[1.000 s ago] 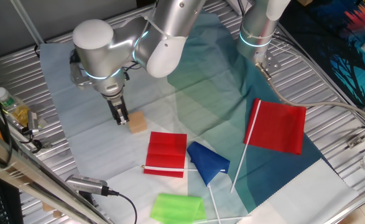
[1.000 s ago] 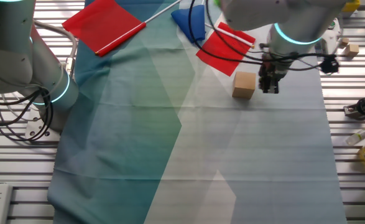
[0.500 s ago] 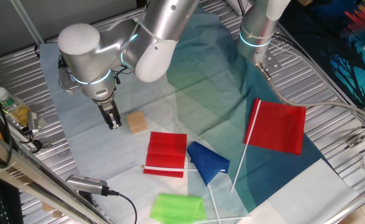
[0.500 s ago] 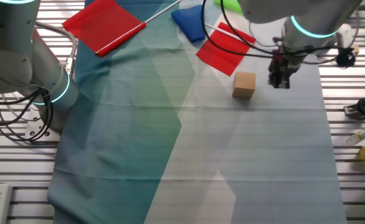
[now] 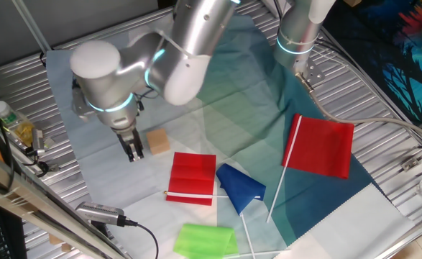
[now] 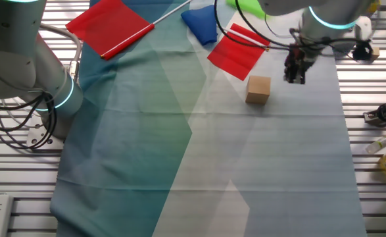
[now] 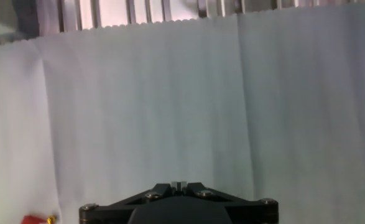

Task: Approach and touch the side of the small block

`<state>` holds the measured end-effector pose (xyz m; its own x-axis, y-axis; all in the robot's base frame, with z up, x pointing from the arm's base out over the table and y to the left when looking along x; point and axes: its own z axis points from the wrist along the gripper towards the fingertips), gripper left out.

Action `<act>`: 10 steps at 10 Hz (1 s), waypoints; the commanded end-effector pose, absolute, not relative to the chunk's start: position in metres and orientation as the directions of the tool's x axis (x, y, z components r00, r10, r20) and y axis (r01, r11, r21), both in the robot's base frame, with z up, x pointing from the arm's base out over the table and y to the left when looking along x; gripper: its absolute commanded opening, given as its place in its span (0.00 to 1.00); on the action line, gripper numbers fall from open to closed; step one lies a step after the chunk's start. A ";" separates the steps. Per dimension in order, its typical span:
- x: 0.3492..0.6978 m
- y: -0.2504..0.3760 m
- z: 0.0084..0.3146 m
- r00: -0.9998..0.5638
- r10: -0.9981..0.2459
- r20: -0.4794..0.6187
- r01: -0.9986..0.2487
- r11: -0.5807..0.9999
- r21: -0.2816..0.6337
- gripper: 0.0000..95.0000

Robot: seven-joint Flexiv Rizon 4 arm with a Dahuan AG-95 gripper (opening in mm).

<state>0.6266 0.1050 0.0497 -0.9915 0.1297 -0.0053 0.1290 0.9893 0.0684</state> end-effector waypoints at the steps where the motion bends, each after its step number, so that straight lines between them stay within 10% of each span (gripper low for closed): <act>1: 0.623 0.113 0.047 -0.989 0.147 0.000 0.147 0.987 0.067 0.00; 10: 0.577 0.114 0.037 -0.991 0.136 -0.019 0.134 0.989 0.068 0.00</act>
